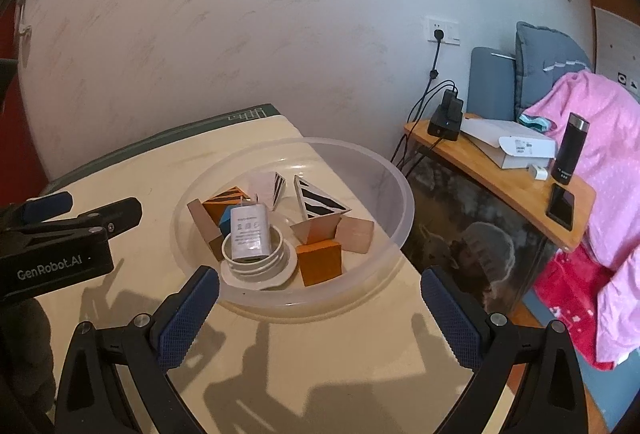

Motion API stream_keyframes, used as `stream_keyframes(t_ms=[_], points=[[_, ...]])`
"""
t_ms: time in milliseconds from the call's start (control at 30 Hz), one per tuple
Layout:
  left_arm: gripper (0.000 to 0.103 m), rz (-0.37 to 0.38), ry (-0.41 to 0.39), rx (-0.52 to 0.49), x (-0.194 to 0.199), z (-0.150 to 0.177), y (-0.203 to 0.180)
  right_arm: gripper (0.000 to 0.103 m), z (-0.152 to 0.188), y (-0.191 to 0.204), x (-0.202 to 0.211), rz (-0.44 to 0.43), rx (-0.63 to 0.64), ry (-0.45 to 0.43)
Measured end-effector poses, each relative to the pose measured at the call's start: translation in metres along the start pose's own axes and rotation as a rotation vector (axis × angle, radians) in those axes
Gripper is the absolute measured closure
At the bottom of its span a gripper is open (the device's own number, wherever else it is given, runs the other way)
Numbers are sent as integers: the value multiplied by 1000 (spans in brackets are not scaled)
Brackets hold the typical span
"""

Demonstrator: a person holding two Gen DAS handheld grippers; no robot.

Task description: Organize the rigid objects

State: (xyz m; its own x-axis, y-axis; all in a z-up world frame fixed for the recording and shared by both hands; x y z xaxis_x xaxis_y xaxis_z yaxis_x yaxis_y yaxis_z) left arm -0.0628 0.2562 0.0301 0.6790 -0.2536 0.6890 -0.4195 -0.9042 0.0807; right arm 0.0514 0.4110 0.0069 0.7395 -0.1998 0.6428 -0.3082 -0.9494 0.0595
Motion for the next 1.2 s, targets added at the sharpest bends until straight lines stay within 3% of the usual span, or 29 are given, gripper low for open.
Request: stream_keyframes(t_ms=[733, 1200], points=[[2, -16, -32, -91, 11, 4, -22, 0, -4, -18, -1, 59, -16, 18], [2, -8, -15, -85, 8, 7, -23, 0, 0, -20, -6, 63, -14, 34]])
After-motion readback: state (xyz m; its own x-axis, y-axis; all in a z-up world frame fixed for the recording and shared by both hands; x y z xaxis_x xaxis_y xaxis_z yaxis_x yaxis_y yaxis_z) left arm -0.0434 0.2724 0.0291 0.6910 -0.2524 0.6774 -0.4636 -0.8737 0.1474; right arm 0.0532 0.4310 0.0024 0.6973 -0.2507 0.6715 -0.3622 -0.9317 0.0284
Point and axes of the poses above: each gripper's, at about its wrist camera, not at the fingertips, and x roughly against the way its jaws point, y to its left, z to its underside, the point moved 6 cm from there along -x, roughly the way its jaws point, and after that the axes turned 5 degrees about y, right-handed, at the moved point
